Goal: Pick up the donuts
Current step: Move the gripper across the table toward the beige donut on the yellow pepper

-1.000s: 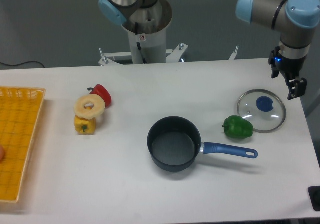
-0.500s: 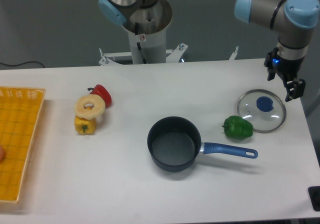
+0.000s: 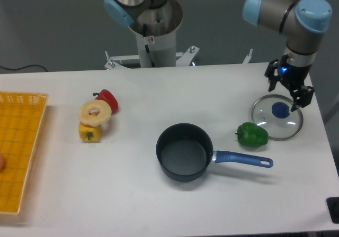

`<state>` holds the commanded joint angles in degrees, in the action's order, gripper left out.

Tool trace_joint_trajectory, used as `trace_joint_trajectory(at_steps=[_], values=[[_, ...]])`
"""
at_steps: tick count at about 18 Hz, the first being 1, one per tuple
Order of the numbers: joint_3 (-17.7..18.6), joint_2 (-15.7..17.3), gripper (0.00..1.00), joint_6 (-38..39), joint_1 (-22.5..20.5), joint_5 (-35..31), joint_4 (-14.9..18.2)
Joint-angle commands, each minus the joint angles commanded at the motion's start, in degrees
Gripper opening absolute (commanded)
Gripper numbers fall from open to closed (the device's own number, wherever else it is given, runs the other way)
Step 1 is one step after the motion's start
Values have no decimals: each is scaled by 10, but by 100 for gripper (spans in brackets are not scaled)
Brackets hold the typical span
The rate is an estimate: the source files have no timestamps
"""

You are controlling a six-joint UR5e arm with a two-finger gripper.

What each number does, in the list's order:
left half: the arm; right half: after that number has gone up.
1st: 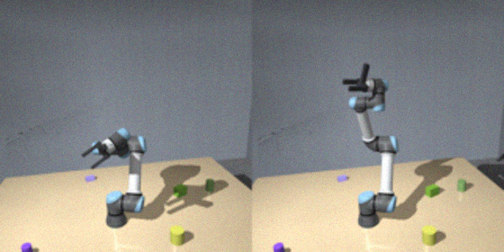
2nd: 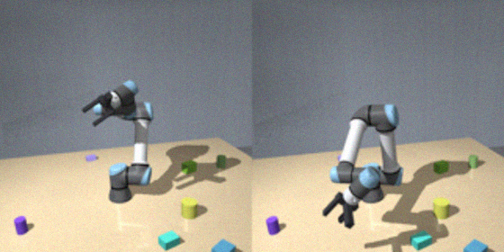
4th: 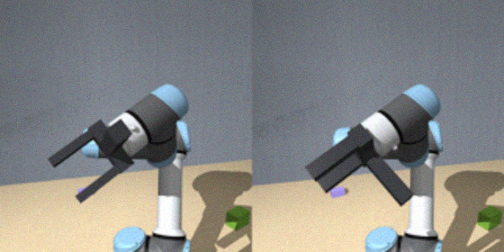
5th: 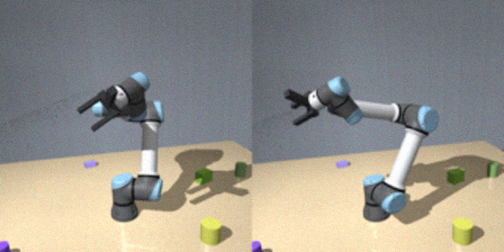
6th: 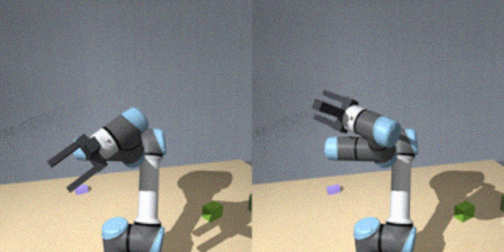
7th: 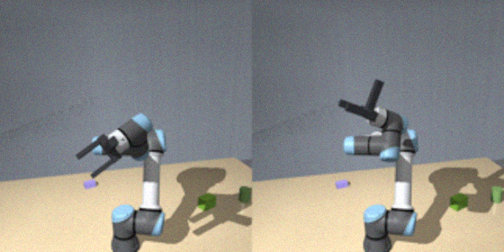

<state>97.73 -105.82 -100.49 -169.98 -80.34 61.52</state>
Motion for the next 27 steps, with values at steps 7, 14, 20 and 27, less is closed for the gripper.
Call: trace_joint_trajectory(at_steps=[7, 14, 20, 27], values=[[8, 27, 100, 152, 70, 4, 19], [4, 54, 100, 426, 219, -2, 17], [6, 45, 100, 542, 300, -32, 15], [18, 26, 100, 606, 391, -66, 13]])
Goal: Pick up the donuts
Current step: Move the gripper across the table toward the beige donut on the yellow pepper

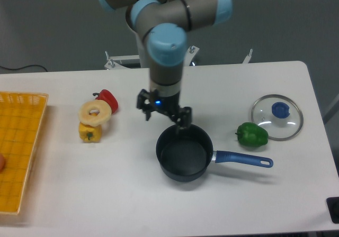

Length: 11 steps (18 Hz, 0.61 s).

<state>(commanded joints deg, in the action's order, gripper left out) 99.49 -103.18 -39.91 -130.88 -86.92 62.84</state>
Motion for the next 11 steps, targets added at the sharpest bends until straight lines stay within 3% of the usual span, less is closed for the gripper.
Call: trace_joint_trajectory(at_steps=[4, 11], values=[[11, -21, 100, 29, 50, -24, -9], [37, -22, 100, 45, 104, -28, -17]])
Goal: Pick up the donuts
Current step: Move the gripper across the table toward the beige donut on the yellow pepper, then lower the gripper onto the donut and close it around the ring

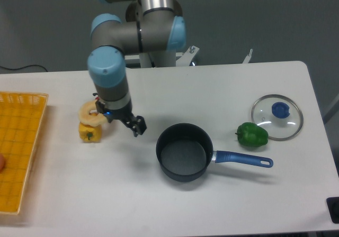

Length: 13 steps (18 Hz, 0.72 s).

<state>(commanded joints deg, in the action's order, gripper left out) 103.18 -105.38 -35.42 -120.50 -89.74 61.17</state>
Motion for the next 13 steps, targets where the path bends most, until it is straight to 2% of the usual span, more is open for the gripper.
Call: trace_joint_trajectory(at_steps=[4, 11, 13], values=[[2, -1, 100, -23, 16, -9, 0], [2, -15, 100, -182, 20, -31, 2], [-2, -22, 100, -195, 21, -29, 0]])
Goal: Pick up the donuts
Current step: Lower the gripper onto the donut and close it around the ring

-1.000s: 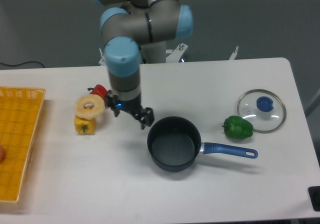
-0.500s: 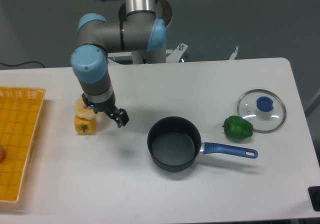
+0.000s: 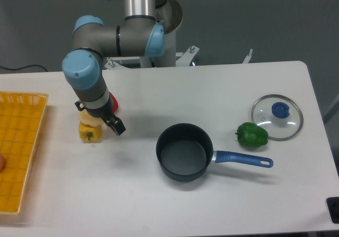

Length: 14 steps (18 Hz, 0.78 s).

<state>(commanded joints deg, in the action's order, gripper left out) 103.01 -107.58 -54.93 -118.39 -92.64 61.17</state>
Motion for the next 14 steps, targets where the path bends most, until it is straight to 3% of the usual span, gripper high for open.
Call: trace_joint_trajectory(at_steps=[14], values=[[23, -5, 100, 8, 44, -4, 0]])
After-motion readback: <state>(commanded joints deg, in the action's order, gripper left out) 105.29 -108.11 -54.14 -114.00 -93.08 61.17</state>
